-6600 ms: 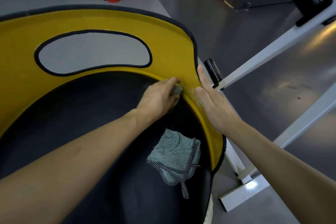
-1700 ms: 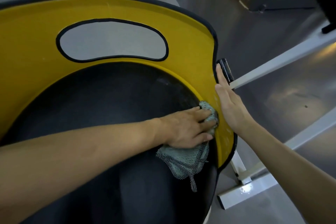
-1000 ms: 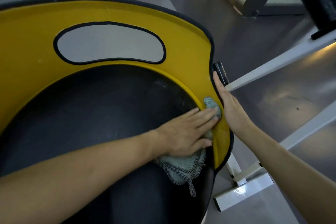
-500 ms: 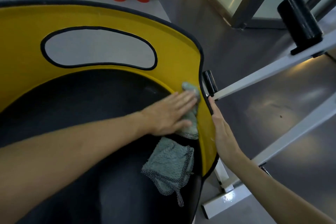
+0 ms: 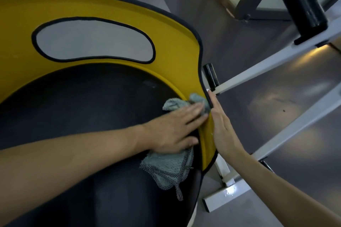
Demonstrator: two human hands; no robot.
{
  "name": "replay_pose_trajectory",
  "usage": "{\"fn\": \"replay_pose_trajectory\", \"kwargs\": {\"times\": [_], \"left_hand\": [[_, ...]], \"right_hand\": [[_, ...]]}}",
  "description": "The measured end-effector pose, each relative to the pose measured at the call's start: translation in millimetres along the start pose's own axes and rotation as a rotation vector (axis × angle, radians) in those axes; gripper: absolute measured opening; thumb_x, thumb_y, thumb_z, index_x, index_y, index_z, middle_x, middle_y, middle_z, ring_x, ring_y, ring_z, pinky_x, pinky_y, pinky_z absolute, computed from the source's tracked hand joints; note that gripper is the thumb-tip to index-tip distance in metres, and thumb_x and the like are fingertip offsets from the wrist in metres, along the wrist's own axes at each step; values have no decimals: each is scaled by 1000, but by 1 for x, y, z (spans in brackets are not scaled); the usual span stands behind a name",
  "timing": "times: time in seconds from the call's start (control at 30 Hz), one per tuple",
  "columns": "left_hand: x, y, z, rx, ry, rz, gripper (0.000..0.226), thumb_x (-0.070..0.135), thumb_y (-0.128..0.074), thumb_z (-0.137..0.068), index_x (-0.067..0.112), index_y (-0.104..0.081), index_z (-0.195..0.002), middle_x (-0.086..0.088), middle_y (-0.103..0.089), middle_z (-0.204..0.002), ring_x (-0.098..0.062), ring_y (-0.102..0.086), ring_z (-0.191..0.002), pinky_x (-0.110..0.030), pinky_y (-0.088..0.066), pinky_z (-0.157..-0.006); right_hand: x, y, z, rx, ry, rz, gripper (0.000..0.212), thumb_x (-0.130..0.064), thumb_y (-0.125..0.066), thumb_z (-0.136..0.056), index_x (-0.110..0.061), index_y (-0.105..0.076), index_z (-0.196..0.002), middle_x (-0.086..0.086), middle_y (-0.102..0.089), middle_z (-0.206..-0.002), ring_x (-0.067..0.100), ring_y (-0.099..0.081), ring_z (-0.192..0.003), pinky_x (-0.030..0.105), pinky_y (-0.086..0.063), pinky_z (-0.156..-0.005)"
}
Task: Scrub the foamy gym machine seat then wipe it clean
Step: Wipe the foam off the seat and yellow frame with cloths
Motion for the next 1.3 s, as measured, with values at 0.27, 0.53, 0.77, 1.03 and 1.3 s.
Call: {"fn": "replay_pose_trajectory", "kwargs": {"times": [0.27,0.53,0.77,1.03,1.3], "left_hand": [[-36,17,-5,42,144,59,70,51,-20,-108,14,7,-161,-5,17,-167,-12,19,-153,-42,3,-126],[68,-39,32,-172,-129,-17,67,44,-22,-109,7,-1,-161,-18,-1,-168,-23,6,-156,-37,9,-125],[24,-28,13,-211,39,126,68,47,-25,-108,15,2,-162,-4,5,-169,-9,11,-154,-30,8,-125],[67,-33,31,-114,-190,-18,61,40,-25,-108,5,-21,-159,-22,-10,-166,-26,-1,-155,-38,5,-125],[27,-33,15,-200,-140,34,58,37,-23,-110,22,-6,-163,-1,1,-169,-11,14,-154,-34,11,-124]], "right_hand": [[-5,-2,1,-7,-18,4,53,-35,-21,-105,-26,-25,-157,-16,-27,-163,-10,-20,-147,25,-13,-126],[1,-1,5,-19,-58,26,45,-35,-16,-112,-39,-19,-156,-19,-20,-165,-9,-15,-149,27,-9,-127],[-4,-1,3,-6,-14,36,52,-33,-19,-110,-24,-22,-161,-16,-24,-164,-11,-17,-148,12,-11,-121],[0,0,3,15,-35,23,55,-39,-19,-106,-27,-24,-159,-15,-26,-164,-7,-19,-149,30,-13,-127],[5,1,1,31,-36,13,59,-44,-21,-105,-24,-26,-161,-11,-30,-164,-1,-23,-150,41,-16,-127]]}}
Point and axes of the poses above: each hand's wrist, its own z-axis away from the middle knuckle, its own y-axis out of the back of the hand, x = y × z, the point moved 9 cm from there along -z, towards the middle knuckle
